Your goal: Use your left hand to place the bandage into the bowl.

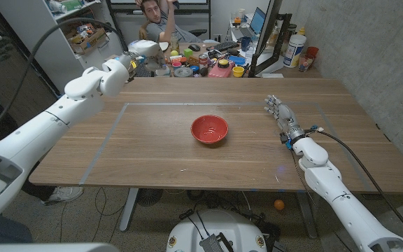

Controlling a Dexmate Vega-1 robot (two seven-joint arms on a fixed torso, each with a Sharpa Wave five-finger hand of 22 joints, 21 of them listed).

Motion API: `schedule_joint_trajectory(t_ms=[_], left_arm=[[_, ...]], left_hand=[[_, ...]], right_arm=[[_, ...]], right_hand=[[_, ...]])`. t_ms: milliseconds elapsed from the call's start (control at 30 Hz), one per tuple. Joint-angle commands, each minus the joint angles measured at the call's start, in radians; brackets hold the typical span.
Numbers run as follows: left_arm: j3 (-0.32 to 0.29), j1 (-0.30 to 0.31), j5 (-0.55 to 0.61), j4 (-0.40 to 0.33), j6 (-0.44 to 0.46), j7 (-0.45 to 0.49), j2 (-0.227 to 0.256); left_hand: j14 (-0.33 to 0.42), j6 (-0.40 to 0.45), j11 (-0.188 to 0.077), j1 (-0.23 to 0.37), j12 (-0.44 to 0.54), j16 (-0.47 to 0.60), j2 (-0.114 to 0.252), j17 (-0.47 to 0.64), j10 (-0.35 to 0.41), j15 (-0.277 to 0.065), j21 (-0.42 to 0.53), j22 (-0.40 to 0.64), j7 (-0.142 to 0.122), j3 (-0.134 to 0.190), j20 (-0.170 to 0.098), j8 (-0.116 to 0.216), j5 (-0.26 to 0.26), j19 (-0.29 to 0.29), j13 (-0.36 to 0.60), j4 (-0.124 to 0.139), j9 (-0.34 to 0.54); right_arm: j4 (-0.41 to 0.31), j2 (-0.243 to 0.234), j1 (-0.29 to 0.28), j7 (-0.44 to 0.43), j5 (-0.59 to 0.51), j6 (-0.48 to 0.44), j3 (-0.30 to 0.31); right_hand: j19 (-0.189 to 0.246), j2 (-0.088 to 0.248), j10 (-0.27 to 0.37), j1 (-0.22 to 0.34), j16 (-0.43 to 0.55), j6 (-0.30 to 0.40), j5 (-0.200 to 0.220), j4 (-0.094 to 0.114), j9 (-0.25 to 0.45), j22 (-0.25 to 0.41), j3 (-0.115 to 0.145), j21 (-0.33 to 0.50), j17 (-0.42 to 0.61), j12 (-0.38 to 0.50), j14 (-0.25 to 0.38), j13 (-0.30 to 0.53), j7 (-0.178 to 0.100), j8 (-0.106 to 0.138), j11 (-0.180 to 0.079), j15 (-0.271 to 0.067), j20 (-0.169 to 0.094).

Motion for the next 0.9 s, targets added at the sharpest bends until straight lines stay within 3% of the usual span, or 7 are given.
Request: schedule_joint_trajectory(t_ms=[33,567,900], left_arm=[[-0.019,0.029,-0.019,-0.055,-0.098,-0.040,0.000],[-0.062,0.079,-0.055,-0.136,-0.207,-0.084,-0.002],[-0.069,0.087,-0.080,-0.135,-0.279,-0.110,-0.023]], left_hand=[[0.000,0.009,-0.013,0.001,0.001,0.003,0.003,0.006,0.022,-0.002,0.005,0.001,0.005,0.006,-0.056,-0.002,0.004,-0.005,0.108,0.006,0.002],[-0.001,0.011,-0.014,0.001,-0.006,0.003,0.002,0.011,0.024,-0.002,0.010,0.001,0.000,0.006,-0.056,-0.009,0.004,-0.009,0.110,0.007,0.003],[0.001,0.014,-0.018,-0.001,-0.010,0.004,0.002,0.014,0.027,-0.001,0.013,0.001,-0.003,0.005,-0.056,-0.012,0.004,-0.011,0.111,0.008,0.003]], right_arm=[[-0.069,-0.016,-0.062,-0.031,0.000,0.009,0.009],[-0.205,-0.041,-0.197,-0.106,-0.011,0.046,0.030],[-0.276,-0.062,-0.275,-0.149,-0.015,0.056,0.049]], right_hand=[[0.014,0.023,0.001,-0.008,-0.003,0.005,0.005,-0.005,0.004,0.002,0.005,-0.002,0.002,0.005,0.006,0.003,0.001,0.006,0.000,0.000,-0.023],[0.015,0.023,0.002,-0.009,-0.003,0.006,0.005,-0.005,0.004,0.002,0.007,-0.004,0.001,0.005,0.007,0.003,0.001,0.006,0.000,-0.001,-0.023],[0.017,0.024,0.003,-0.009,-0.003,0.006,0.005,-0.006,0.004,0.002,0.007,-0.006,0.002,0.005,0.008,0.003,0.001,0.006,-0.001,-0.001,-0.023]])
